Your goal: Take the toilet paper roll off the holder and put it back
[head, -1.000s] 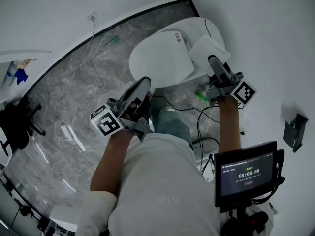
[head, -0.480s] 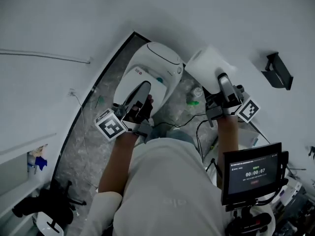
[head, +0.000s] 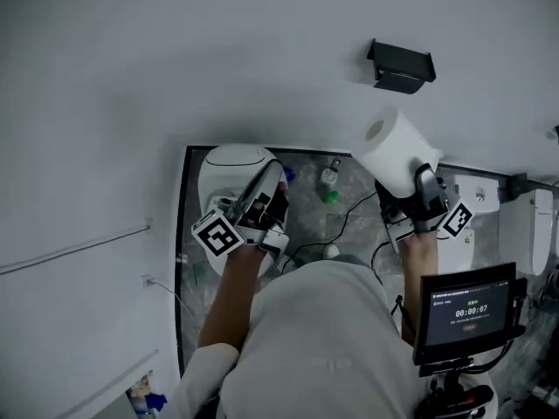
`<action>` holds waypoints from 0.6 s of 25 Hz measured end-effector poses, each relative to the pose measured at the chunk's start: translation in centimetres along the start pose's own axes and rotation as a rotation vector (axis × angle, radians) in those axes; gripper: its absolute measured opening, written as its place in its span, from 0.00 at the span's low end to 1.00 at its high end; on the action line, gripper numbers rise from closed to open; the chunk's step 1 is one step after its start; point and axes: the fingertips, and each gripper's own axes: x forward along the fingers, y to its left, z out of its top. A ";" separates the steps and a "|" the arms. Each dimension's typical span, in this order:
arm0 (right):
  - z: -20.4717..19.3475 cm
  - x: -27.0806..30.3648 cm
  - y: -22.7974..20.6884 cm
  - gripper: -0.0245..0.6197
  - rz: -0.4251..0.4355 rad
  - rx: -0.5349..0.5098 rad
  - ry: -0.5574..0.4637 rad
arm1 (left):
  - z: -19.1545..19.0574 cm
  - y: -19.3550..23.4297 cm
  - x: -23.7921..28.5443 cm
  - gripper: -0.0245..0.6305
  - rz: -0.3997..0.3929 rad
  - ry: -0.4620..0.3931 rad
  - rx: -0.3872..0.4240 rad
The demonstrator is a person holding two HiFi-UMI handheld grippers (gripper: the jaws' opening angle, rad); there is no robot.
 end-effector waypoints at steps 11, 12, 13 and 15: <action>0.4 -1.0 0.4 0.89 0.016 0.012 0.006 | 0.1 -0.2 0.2 0.05 -0.051 -0.034 -0.058; 0.6 -1.3 0.4 0.89 0.011 0.012 -0.006 | 0.1 -0.1 0.5 0.05 -0.060 -0.029 -0.065; 0.7 -1.5 0.3 0.89 0.005 0.012 -0.016 | 0.1 -0.1 0.9 0.05 -0.069 -0.023 -0.068; 0.9 -1.7 0.1 0.89 -0.006 0.006 -0.026 | 0.1 -0.1 1.6 0.05 -0.081 -0.006 -0.071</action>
